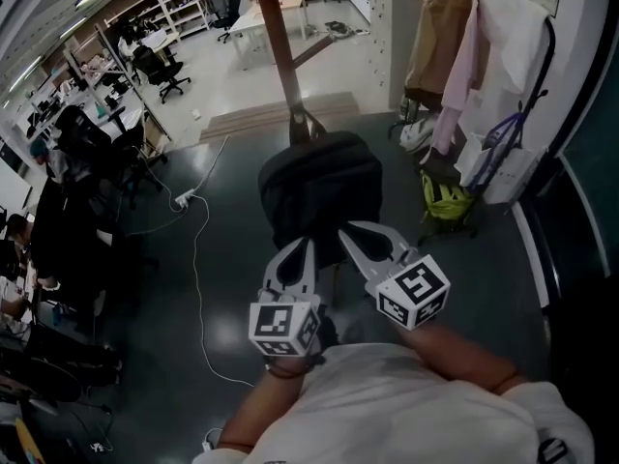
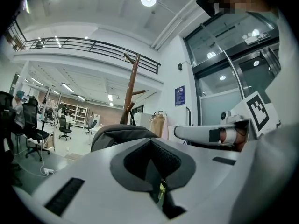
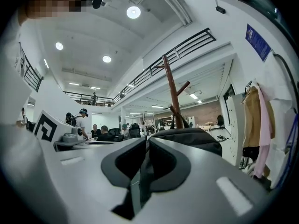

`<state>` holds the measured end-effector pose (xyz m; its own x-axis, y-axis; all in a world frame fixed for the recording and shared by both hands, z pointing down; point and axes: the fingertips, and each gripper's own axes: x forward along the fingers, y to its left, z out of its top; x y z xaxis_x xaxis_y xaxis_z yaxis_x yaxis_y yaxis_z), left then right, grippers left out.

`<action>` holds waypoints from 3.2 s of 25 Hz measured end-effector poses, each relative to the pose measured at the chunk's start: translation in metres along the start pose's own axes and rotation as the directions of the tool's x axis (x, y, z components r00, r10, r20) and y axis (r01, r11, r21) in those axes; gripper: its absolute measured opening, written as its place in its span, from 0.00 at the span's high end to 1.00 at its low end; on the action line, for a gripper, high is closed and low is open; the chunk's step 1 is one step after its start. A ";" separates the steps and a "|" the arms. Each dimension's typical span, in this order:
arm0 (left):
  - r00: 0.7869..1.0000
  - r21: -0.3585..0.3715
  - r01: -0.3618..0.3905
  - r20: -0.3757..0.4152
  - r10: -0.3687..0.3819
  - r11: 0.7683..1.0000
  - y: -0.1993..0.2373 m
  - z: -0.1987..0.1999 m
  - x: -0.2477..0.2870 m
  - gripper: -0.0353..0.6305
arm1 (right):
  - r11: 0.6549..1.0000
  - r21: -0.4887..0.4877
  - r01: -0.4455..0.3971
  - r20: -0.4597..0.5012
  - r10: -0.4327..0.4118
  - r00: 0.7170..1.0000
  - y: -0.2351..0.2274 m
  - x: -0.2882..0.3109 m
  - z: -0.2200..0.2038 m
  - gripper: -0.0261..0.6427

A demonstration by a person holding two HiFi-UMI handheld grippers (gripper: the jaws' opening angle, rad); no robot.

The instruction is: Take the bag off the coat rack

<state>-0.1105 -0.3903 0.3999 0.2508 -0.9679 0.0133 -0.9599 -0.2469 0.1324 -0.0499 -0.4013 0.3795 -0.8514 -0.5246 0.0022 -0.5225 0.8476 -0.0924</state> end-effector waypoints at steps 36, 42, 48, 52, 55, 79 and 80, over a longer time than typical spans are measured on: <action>0.962 0.029 0.273 -0.015 -0.273 0.961 0.127 0.095 0.162 0.94 | 0.970 -0.145 0.194 -0.165 -0.217 0.962 -0.162 0.217 0.049 0.83; 0.955 0.017 0.297 -0.029 -0.297 0.955 0.133 0.092 0.168 0.94 | 0.969 -0.146 0.201 -0.180 -0.226 0.957 -0.170 0.227 0.045 0.83; 0.953 0.010 0.303 -0.032 -0.303 0.953 0.140 0.089 0.166 0.94 | 0.955 -0.183 0.233 -0.148 -0.261 0.954 -0.173 0.228 0.045 0.90; 0.953 0.010 0.302 -0.026 -0.301 0.953 0.146 0.090 0.159 0.94 | 0.953 -0.169 0.250 -0.110 -0.271 0.956 -0.167 0.227 0.049 0.92; 0.953 0.007 0.302 -0.021 -0.302 0.953 0.148 0.091 0.154 0.94 | 0.957 -0.159 0.245 -0.090 -0.261 0.961 -0.160 0.223 0.055 0.93; 0.974 -0.003 0.225 0.025 -0.225 0.974 0.117 0.097 0.087 0.94 | 0.972 -0.130 0.195 0.040 -0.191 0.981 -0.100 0.138 0.102 0.93; 0.976 -0.009 0.216 0.025 -0.216 0.976 0.111 0.094 0.082 0.94 | 0.975 -0.125 0.183 0.037 -0.180 0.983 -0.098 0.131 0.100 0.93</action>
<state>-0.2079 -0.5018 0.3223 0.4492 -0.8925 -0.0403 -0.8818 -0.4501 0.1407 -0.1062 -0.5611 0.2889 -0.7413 -0.6709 -0.0186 -0.6711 0.7405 0.0351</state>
